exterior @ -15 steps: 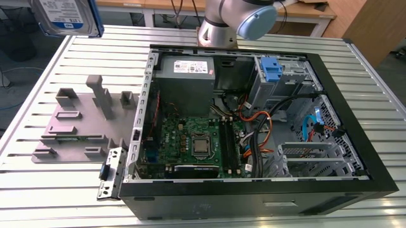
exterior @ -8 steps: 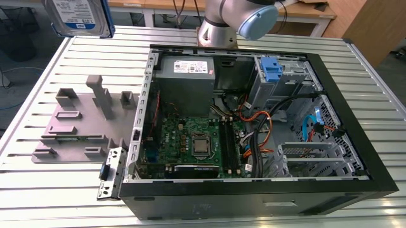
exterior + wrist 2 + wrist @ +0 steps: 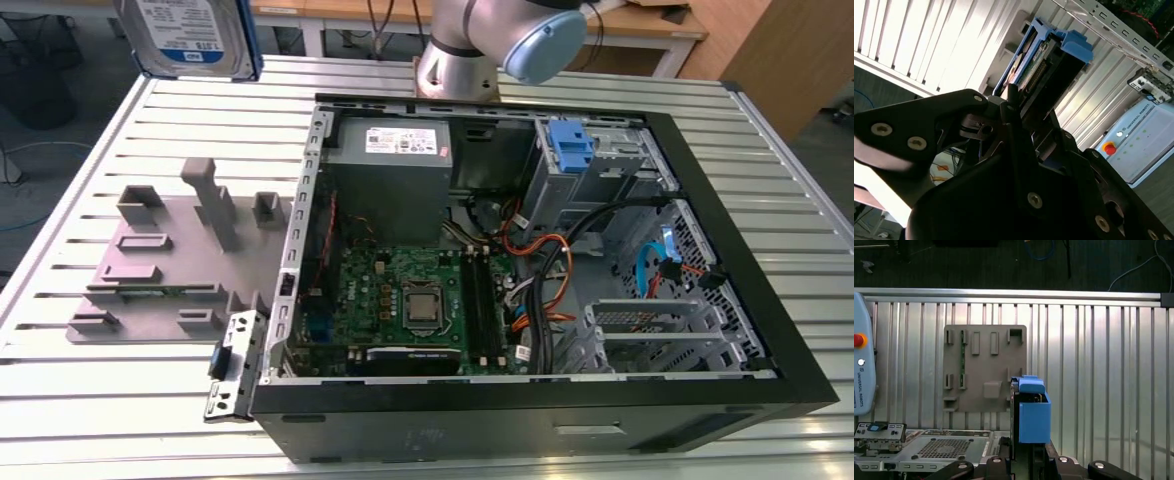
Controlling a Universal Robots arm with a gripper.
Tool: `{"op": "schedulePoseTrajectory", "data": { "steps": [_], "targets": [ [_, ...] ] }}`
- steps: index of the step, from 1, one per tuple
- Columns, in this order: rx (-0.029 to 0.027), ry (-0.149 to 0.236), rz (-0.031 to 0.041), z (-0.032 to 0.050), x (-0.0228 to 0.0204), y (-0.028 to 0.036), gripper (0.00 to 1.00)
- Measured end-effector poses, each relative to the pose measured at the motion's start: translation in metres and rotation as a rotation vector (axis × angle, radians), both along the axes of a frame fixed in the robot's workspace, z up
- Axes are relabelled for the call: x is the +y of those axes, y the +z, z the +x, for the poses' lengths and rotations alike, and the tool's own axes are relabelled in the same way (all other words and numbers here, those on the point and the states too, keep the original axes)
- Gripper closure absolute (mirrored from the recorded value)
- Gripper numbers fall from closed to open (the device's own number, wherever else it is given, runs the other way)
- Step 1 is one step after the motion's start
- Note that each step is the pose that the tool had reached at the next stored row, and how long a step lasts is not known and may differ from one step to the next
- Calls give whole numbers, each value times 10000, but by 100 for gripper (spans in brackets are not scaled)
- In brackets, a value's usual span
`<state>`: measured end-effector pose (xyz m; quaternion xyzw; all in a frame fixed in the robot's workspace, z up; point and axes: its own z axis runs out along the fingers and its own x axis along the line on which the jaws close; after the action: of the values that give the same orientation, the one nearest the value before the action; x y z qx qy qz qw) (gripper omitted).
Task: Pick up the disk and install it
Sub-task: 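Pick up the disk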
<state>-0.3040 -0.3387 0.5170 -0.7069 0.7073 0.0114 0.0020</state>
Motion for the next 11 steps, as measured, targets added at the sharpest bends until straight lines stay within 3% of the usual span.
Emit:
{"op": "schedulePoseTrajectory", "data": {
  "steps": [11],
  "targets": [
    [-1, -1, 1, 358, 0, -3, 65]
  ]
}}
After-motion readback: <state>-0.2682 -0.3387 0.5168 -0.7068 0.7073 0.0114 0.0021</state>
